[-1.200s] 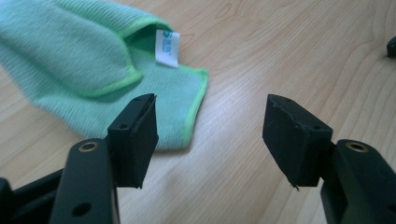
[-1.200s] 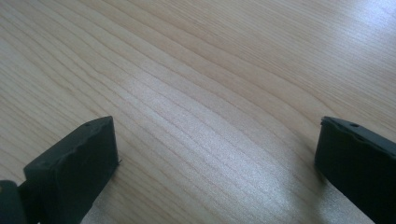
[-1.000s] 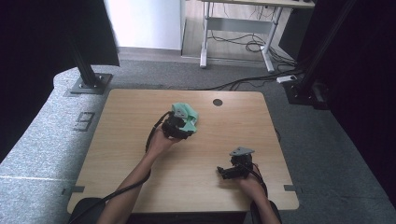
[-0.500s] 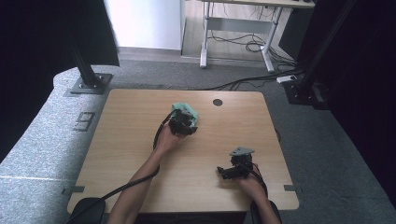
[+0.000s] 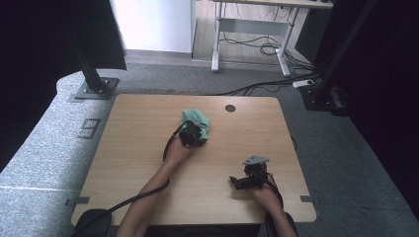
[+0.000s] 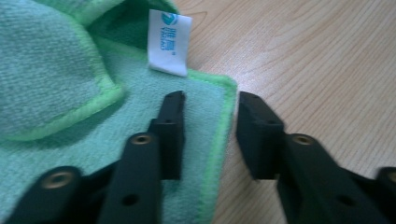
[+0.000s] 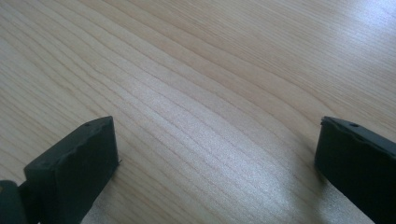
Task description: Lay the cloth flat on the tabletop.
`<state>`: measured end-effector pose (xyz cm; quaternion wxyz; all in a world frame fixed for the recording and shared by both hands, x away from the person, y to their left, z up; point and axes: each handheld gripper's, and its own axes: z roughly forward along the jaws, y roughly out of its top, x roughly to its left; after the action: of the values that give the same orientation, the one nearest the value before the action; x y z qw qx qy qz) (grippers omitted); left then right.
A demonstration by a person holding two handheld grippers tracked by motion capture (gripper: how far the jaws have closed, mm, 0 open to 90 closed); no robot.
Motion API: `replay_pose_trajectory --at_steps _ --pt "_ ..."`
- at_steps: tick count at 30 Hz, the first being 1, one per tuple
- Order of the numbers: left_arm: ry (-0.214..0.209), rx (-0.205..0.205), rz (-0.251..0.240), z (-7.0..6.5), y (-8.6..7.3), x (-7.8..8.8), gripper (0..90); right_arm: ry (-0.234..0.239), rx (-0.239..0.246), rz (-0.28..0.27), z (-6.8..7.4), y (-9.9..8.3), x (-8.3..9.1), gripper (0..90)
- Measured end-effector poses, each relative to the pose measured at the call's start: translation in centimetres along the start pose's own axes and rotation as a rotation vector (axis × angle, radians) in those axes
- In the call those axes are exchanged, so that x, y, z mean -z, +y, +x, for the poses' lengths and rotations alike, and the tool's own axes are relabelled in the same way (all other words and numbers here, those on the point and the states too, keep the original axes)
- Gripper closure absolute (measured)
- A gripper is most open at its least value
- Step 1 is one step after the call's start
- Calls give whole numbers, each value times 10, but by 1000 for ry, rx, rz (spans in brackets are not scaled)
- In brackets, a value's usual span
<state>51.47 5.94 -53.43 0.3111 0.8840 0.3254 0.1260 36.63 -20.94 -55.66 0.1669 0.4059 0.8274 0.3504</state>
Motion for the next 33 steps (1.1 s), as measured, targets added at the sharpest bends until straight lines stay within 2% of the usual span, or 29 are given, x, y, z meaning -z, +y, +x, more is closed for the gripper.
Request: replay_pose_trajectory --at_steps 3,4,5,10,13,14,16,17,21,28,29,30,33 --pt "-5 11 6 0 -1 1 808 0 0 0 0 0 0 0" --pt "-5 15 5 0 -2 2 808 0 0 0 0 0 0 0" --pt "-8 17 7 0 -2 2 850 0 0 0 0 0 0 0" --pt "-25 11 14 -3 -2 6 870 0 0 0 0 0 0 0" --pt "-44 10 -12 -9 1 15 869 0 0 0 0 0 0 0" --pt "-43 -6 -12 -11 3 19 868 0 0 0 0 0 0 0" --pt "-41 -13 -14 -12 4 22 866 0 0 0 0 0 0 0" --pt "-43 -25 -22 -15 8 29 866 0 0 0 0 0 0 0" --pt "-46 -27 -56 -18 15 43 865 0 0 0 0 0 0 0" --pt "-39 -43 -130 -22 29 84 865 -1 2 -1 0 0 0 0" --pt "-36 -42 -159 -21 31 98 865 -2 2 -1 0 0 0 0" --pt "-36 -42 -159 -21 31 98 865 -2 2 -1 0 0 0 0" --pt "-40 -25 -206 -18 31 120 865 -1 3 -2 0 0 0 0"
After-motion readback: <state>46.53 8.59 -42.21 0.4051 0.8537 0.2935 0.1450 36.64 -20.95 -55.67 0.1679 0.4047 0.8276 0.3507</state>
